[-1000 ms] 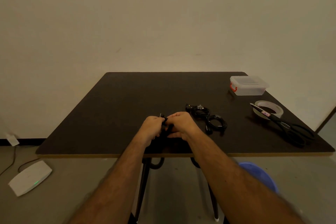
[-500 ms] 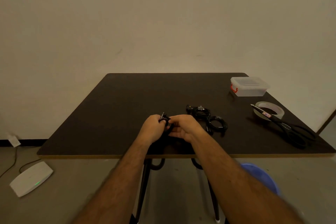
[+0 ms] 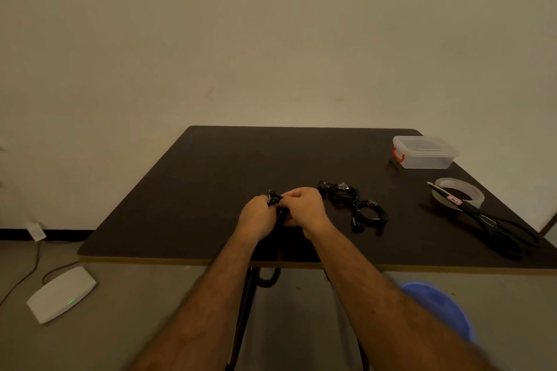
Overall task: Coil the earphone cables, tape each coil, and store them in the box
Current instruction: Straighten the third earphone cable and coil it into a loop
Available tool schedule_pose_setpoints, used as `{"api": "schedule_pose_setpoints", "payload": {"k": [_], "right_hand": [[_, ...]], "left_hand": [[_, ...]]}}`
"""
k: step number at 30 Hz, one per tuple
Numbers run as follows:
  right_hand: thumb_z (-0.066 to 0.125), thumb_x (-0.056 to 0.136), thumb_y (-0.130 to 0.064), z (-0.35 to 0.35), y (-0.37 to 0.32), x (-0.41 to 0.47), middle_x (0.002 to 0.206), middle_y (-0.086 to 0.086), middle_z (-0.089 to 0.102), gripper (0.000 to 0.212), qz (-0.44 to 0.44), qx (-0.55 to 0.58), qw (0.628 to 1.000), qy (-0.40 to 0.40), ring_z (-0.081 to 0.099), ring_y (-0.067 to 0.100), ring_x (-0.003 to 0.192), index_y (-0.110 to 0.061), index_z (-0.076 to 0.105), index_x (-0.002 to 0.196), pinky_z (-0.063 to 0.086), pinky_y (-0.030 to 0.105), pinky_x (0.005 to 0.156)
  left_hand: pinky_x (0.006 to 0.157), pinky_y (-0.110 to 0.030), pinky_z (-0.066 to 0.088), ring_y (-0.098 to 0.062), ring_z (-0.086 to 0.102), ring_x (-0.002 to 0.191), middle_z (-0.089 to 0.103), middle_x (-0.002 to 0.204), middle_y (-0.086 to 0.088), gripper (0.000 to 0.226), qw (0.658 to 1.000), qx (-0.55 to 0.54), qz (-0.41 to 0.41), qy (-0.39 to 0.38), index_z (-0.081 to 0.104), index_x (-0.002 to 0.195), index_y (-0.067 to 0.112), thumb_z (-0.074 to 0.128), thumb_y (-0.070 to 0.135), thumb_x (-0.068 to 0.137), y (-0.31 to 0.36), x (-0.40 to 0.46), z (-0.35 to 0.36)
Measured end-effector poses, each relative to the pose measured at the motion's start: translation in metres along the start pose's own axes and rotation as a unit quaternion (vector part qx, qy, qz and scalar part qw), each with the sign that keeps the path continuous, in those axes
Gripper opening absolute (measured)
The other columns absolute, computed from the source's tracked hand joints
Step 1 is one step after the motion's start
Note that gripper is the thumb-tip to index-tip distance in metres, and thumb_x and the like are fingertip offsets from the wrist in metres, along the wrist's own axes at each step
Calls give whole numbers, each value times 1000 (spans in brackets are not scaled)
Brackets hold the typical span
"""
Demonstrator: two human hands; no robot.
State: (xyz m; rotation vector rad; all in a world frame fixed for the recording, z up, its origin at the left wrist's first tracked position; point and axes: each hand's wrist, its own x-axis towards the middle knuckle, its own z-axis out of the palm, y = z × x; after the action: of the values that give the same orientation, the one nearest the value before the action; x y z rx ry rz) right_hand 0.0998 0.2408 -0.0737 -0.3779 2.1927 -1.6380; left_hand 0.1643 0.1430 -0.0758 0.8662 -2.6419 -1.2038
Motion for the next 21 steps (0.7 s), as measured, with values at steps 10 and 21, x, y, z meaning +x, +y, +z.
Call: {"api": "schedule_pose_setpoints", "payload": {"k": [10, 21], "right_hand": [[60, 94, -23, -3, 3, -3, 79, -4, 68, 14, -110, -346, 931, -14, 64, 11, 70, -23, 73, 93, 57, 32, 61], [55, 97, -24, 4, 6, -5, 88, -2, 67, 16, -129, -442, 888, -7, 59, 12, 70, -21, 69, 102, 40, 25, 51]], "left_hand": [[85, -40, 59, -20, 69, 82, 70, 91, -10, 21, 988, -141, -64, -15, 68, 103, 5, 48, 6, 97, -4, 4, -3], [75, -36, 55, -18, 63, 87, 66, 94, -1, 18, 987, 143, -32, 69, 67, 108, 22, 52, 19, 99, -5, 5, 0]]}}
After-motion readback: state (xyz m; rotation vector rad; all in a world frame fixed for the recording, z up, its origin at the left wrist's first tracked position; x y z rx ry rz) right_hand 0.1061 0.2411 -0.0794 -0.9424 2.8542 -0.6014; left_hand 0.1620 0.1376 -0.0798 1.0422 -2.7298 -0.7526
